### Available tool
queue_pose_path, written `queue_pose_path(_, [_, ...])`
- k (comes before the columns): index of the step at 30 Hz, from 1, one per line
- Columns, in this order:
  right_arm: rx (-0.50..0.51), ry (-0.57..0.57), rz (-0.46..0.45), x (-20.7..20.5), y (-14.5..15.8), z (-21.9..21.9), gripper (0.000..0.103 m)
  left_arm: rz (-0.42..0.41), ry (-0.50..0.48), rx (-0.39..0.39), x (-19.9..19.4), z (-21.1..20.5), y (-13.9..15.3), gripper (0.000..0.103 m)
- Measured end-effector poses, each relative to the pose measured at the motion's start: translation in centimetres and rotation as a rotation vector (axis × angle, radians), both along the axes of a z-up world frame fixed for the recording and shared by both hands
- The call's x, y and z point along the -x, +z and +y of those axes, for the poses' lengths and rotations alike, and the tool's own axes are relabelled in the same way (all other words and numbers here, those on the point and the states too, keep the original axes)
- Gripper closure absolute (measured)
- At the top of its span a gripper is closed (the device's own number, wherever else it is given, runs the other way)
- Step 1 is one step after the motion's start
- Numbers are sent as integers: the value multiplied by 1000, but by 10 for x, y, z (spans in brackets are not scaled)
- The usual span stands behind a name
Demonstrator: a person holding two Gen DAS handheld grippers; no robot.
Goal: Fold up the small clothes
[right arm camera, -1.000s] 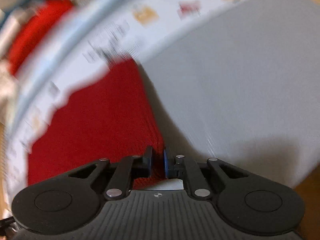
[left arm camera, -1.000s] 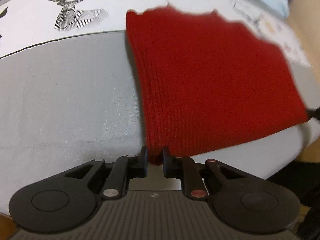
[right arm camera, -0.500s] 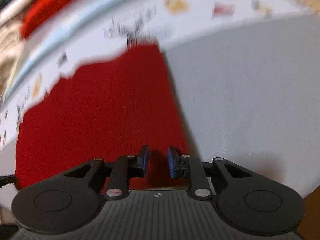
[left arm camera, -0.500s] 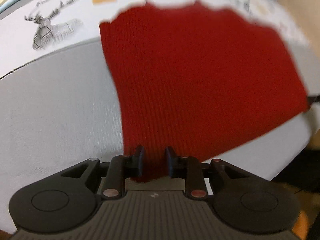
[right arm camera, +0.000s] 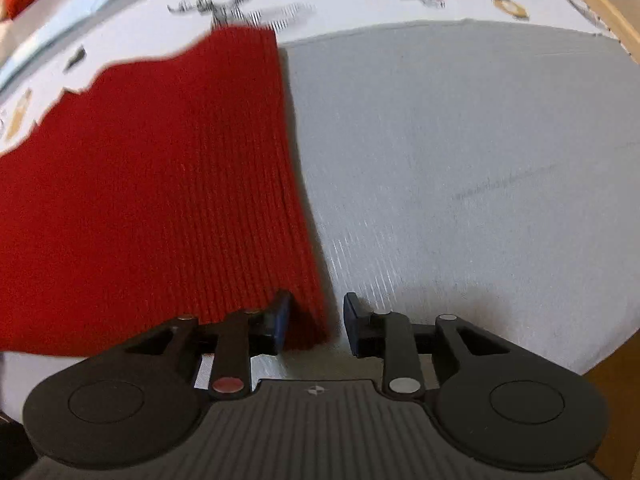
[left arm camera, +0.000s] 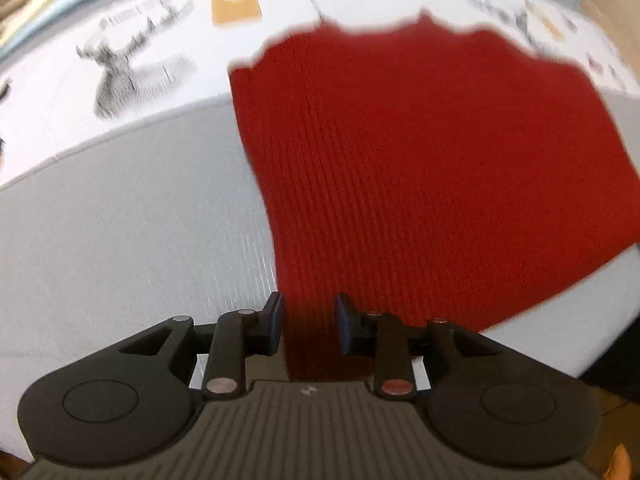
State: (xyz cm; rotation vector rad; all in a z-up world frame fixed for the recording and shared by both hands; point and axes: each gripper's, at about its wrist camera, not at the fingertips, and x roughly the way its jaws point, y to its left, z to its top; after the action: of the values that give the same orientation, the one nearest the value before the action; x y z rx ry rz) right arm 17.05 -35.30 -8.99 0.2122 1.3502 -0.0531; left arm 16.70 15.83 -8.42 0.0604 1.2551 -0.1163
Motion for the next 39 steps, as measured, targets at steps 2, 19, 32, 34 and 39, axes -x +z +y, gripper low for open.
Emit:
queue_pose_path(2, [-18, -19, -73, 0, 16, 0, 73, -85, 59, 31, 2, 7, 23, 71])
queue_pose_path(19, [-54, 169, -492, 77, 115, 92, 59, -487, 305, 32, 105, 50, 127, 43])
queue_pose_path(32, [-98, 302, -457, 75, 101, 208, 75, -475, 385, 6, 129, 100, 123, 42])
queue_pose_path(34, [-112, 318, -448, 72, 94, 228, 75, -472, 408, 16, 132, 108, 123, 42])
queue_pose_path(39, [-115, 435, -461, 76, 79, 288, 75, -456, 471, 39, 138, 131, 122, 42])
